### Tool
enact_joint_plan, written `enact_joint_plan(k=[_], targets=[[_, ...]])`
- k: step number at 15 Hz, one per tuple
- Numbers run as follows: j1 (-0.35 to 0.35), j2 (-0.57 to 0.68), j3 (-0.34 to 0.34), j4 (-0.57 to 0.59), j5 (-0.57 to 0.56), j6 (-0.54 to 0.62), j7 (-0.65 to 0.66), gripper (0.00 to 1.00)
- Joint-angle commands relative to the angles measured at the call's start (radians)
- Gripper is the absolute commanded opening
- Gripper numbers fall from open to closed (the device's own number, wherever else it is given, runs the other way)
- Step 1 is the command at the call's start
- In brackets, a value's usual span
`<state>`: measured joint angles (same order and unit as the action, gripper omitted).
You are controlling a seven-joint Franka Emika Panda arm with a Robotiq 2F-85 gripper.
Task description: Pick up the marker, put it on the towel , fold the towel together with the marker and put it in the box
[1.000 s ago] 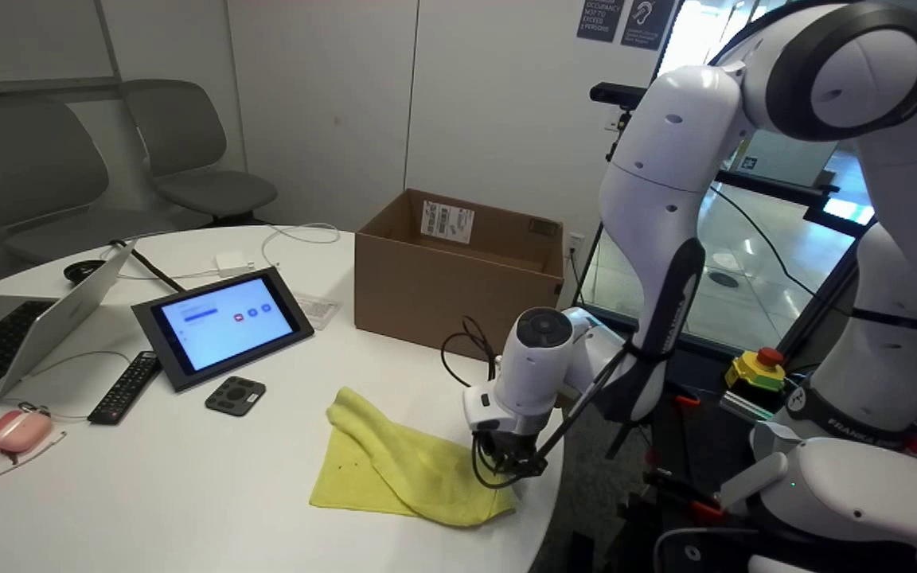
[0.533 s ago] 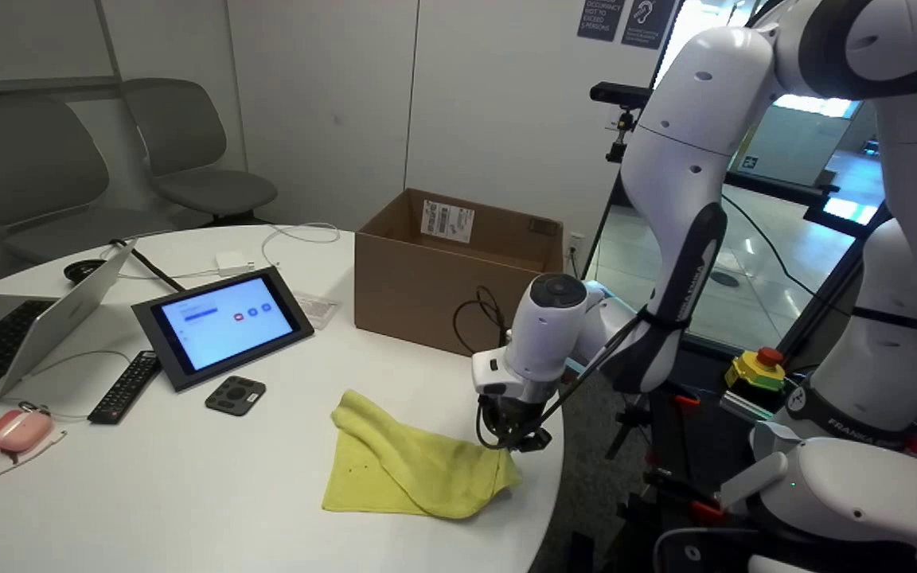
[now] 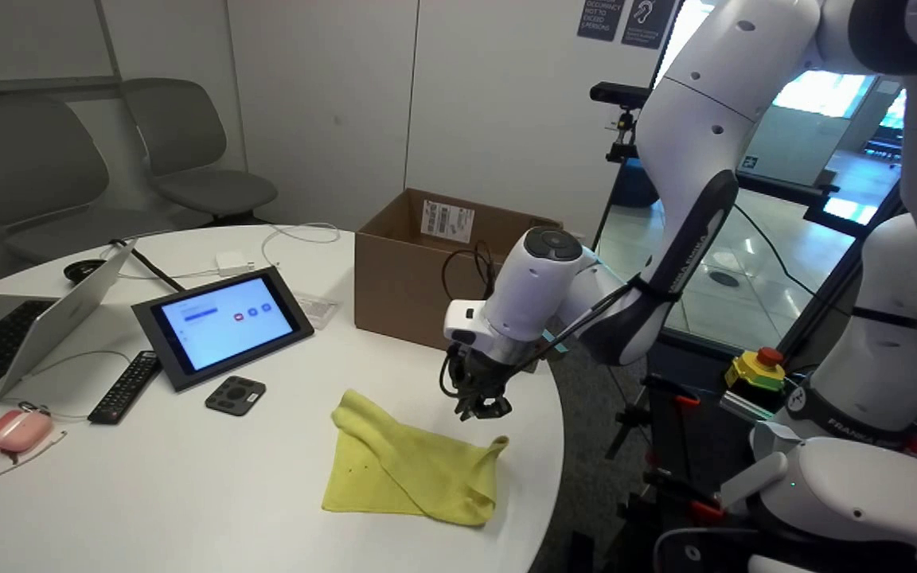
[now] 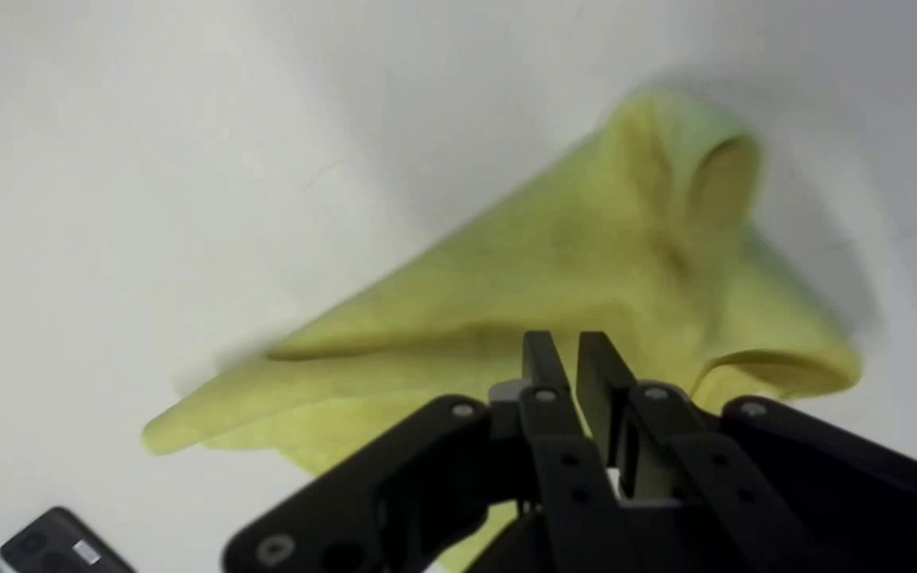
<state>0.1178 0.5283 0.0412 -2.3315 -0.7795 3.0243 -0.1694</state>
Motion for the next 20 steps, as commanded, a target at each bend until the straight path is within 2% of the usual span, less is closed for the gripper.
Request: enact_joint_plan(k=[1,4,6,7,8,9,10,11,14,17,18,20], targets=[[0.078,0.013,-0.035,0.095,0.010,-0.003,0.112,0.11],[0.115,0.043,-0.040,0.166,0.016,-0.033,0.176,0.09],[0.118,0.071,-0.018,0.205,0.039,-0.068,0.195,0.08],[0.138,0.091,-0.023,0.228,0.048,-0.085,0.225,0.10],[0.157,0.112,-0.027,0.252,0.058,-0.102,0.254,0.26],[0.171,0.131,-0.019,0.274,0.084,-0.131,0.293,0.36],[0.167,0.153,0.005,0.296,0.122,-0.163,0.305,0.39],[0.182,0.181,0.014,0.331,0.159,-0.203,0.338,0.48],[0.251,0.256,-0.008,0.435,0.345,-0.277,0.377,0.72],[0.311,0.330,-0.044,0.542,0.451,-0.307,0.453,0.95],[0.332,0.355,-0.060,0.577,0.474,-0.312,0.483,0.99],[0.366,0.409,-0.090,0.646,0.507,-0.323,0.534,1.00]])
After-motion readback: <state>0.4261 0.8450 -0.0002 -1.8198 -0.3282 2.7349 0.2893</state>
